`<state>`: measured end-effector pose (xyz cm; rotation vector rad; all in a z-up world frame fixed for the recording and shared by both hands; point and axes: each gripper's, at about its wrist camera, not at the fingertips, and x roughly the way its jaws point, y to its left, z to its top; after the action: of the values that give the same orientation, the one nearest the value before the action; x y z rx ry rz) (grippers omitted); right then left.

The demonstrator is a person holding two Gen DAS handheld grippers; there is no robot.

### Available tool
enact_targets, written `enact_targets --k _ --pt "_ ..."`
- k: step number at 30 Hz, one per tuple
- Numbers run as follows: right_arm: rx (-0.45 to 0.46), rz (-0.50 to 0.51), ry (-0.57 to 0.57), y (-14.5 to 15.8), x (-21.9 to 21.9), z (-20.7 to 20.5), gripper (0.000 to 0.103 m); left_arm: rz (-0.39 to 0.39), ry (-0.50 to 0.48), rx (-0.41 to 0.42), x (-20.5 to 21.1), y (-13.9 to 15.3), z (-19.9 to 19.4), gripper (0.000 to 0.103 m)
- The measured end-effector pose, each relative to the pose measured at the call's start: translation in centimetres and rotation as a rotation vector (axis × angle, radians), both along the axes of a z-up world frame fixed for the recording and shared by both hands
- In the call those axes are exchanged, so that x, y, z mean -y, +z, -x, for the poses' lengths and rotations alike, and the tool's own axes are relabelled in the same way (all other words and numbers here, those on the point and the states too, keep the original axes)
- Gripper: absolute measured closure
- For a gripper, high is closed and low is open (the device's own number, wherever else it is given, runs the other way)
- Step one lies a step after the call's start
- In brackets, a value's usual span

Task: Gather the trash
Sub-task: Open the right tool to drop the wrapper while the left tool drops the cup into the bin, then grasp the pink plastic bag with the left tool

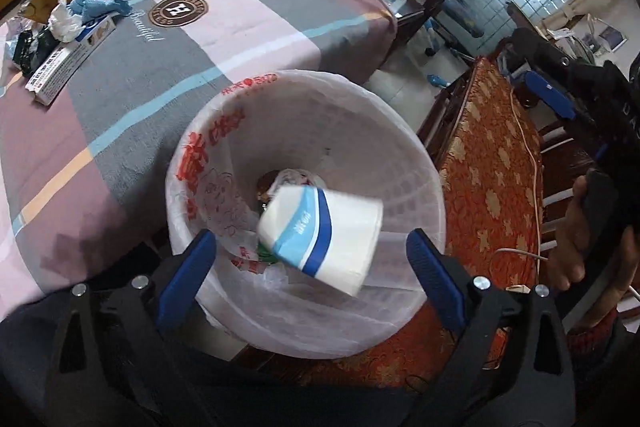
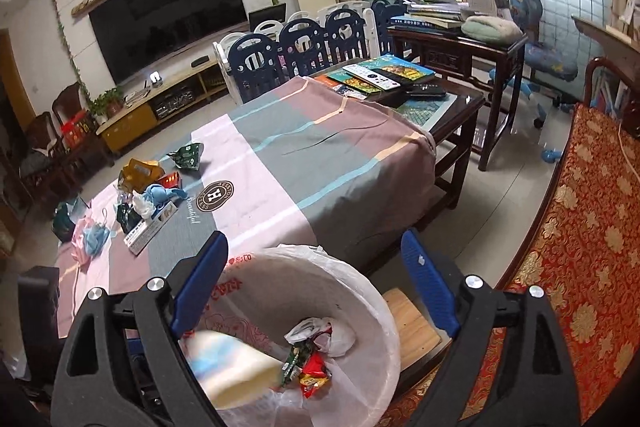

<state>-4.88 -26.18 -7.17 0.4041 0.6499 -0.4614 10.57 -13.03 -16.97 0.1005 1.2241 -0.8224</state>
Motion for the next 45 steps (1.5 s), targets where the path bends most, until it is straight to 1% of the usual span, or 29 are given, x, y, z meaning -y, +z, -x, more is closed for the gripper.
enact_targets --k 3,5,6,7,9,10,12,14,16,19,21,22,23,24,26,27,29,31,32,34,35,36,37,38,39,40,41,42,45 --pt "-0.021 0.001 0.01 -0.9 0.0 -1.7 0.016 0.038 0.126 -0.016 -3.8 0.0 -2.7 0.006" --pt "-0.043 0.004 0.023 -1.6 -0.4 -3.0 0.016 0.049 0.25 0.044 -7.4 0.8 -5.0 0.006" --pt "-0.052 0.003 0.037 -2.0 -0.8 -4.0 0.016 0.032 0.326 0.093 -9.5 1.2 -6.4 0.006" --pt "-0.055 0.0 0.052 -2.3 -1.3 -4.8 0.016 -0.022 0.443 0.166 -12.4 1.8 -8.4 0.006" --pt "-0.065 -0.004 0.092 -3.0 -2.4 -6.7 0.016 -0.135 0.614 0.25 -16.8 2.5 -12.1 0.007" --pt "-0.072 -0.006 0.117 -3.4 -3.2 -7.7 0.016 -0.177 0.674 0.281 -18.6 2.8 -13.7 0.007" --pt "-0.09 -0.021 0.176 -4.4 -5.1 -9.9 0.016 -0.241 0.766 0.336 -21.9 3.0 -17.4 0.006" --pt "-0.106 -0.031 0.225 -5.1 -6.7 -11.5 0.016 -0.276 0.8 0.339 -24.3 2.1 -21.0 0.005" --pt "-0.127 -0.036 0.267 -5.8 -8.2 -12.8 0.016 -0.284 0.812 0.298 -26.1 0.4 -25.0 0.004" --pt "-0.156 -0.021 0.322 -6.5 -10.2 -14.1 0.016 -0.277 0.812 0.24 -26.8 -2.5 -28.5 0.004" --pt "-0.177 0.005 0.351 -6.8 -11.2 -14.6 0.016 -0.288 0.796 0.228 -26.8 -4.3 -29.6 0.004" --pt "-0.185 0.018 0.364 -6.9 -11.6 -14.8 0.016 -0.308 0.784 0.244 -26.7 -4.9 -29.4 0.005" --pt "-0.191 0.028 0.372 -7.1 -11.9 -15.0 0.016 -0.331 0.77 0.271 -26.3 -5.1 -29.2 0.012" --pt "-0.197 0.035 0.377 -7.3 -12.1 -15.3 0.016 -0.343 0.74 0.294 -25.9 -5.1 -29.2 0.031" --pt "-0.203 0.026 0.38 -7.7 -12.3 -15.8 0.016 -0.349 0.682 0.314 -25.3 -5.2 -29.0 0.045" --pt "-0.202 0.012 0.38 -7.8 -12.4 -16.1 0.016 -0.326 0.675 0.305 -25.4 -5.2 -28.7 0.058" --pt "-0.19 -0.015 0.379 -7.8 -12.5 -16.4 0.016 -0.254 0.672 0.254 -25.9 -5.0 -27.6 0.069" --pt "-0.173 -0.025 0.381 -7.4 -12.8 -16.5 0.016 -0.14 0.648 0.196 -25.9 -4.2 -25.6 0.072" --pt "-0.169 -0.022 0.383 -7.3 -12.9 -16.3 0.016 -0.102 0.631 0.179 -25.8 -3.8 -24.7 0.073" --pt "-0.166 -0.015 0.392 -7.1 -13.2 -16.0 0.016 0.001 0.568 0.155 -25.0 -2.6 -21.9 0.072" --pt "-0.165 -0.015 0.396 -7.1 -13.3 -15.9 0.016 0.06 0.522 0.133 -24.5 -2.2 -20.6 0.068" --pt "-0.166 -0.016 0.4 -7.1 -13.5 -15.9 0.016 0.106 0.478 0.112 -23.8 -2.1 -19.3 0.06" --pt "-0.169 -0.02 0.404 -7.2 -13.6 -15.9 0.016 0.114 0.453 0.108 -23.1 -2.0 -18.2 0.054" --pt "-0.174 -0.028 0.409 -7.4 -13.7 -16.0 0.016 0.095 0.437 0.117 -22.5 -2.1 -17.6 0.037" --pt "-0.18 -0.04 0.421 -7.6 -13.9 -16.1 0.016 0.047 0.431 0.14 -21.7 -2.2 -16.9 0.021" --pt "-0.186 -0.045 0.432 -7.8 -14.2 -16.3 0.016 -0.014 0.428 0.17 -21.1 -2.4 -16.4 0.018" --pt "-0.194 -0.046 0.445 -8.0 -14.6 -16.5 0.016 -0.044 0.419 0.171 -20.6 -2.6 -16.3 0.017" --pt "-0.199 -0.044 0.455 -8.2 -15.0 -16.7 0.016 -0.045 0.418 0.167 -20.7 -2.7 -16.3 0.017" --pt "-0.21 -0.049 0.498 -8.6 -16.3 -17.5 0.016 0.015 0.475 0.149 -22.7 -2.7 -16.9 0.011"
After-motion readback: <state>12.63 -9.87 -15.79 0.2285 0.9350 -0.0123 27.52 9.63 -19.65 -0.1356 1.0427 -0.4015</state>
